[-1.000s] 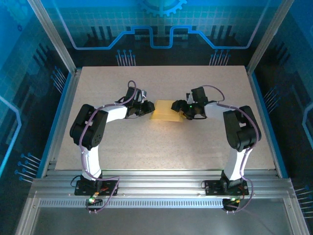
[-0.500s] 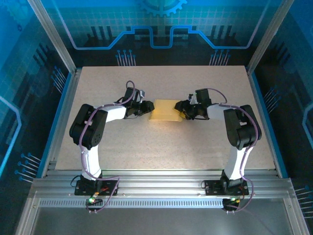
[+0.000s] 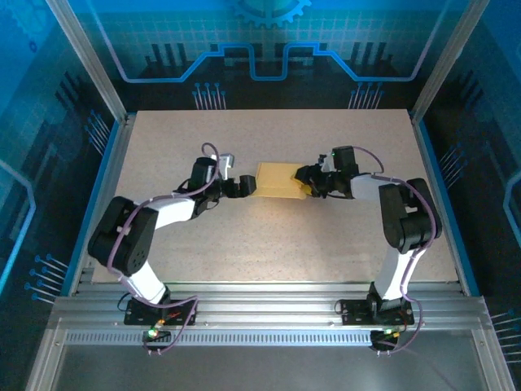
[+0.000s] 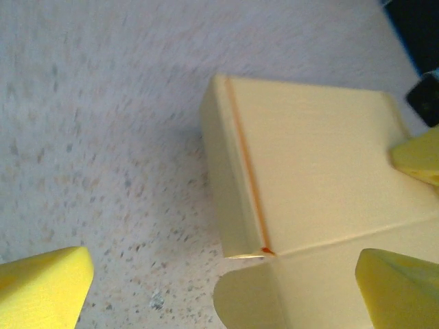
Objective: Fold the paper box
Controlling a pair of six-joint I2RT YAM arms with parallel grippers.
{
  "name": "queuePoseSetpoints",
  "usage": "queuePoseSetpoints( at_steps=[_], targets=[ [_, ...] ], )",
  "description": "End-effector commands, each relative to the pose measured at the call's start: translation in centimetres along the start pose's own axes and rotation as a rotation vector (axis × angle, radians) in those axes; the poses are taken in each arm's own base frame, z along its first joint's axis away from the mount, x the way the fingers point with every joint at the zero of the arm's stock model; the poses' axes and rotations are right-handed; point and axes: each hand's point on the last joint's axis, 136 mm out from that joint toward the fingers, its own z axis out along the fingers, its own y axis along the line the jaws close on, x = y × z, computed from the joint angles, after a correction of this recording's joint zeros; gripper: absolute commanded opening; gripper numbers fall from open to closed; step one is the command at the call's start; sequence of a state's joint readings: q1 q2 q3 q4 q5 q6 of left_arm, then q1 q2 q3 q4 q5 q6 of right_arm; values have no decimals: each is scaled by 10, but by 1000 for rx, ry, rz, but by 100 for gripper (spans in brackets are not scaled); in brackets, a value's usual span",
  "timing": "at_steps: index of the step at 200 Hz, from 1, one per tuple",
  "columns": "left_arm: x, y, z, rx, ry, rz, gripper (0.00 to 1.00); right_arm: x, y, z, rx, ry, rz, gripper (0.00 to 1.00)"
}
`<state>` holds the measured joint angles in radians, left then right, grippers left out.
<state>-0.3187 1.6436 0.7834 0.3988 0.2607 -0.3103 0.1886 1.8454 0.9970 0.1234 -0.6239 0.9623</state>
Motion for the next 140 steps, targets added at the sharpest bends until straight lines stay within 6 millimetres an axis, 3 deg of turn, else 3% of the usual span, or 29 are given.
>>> queuePoseSetpoints(
  at_steps=[1,44,64,87,111,140],
  targets=[
    [-35,-27,-20,62,-153,269,99,0,11,-19,-52,11,12,45],
    [-47,-51,-46,126,-338,594,99,-2,16,-44,-97,23,53,45],
    [-31,-66,-53,189,-452,926,99,1,20,-55,-121,47,69,44],
    [-32,-67,-63,242,-602,1075,99,4,25,-69,-142,61,67,44],
    [-15,-78,-62,342,-589,1285,99,11,31,-83,-168,87,65,44],
    [-14,-89,-67,284,-659,1463,93,26,40,-95,-183,137,32,44]
  ],
)
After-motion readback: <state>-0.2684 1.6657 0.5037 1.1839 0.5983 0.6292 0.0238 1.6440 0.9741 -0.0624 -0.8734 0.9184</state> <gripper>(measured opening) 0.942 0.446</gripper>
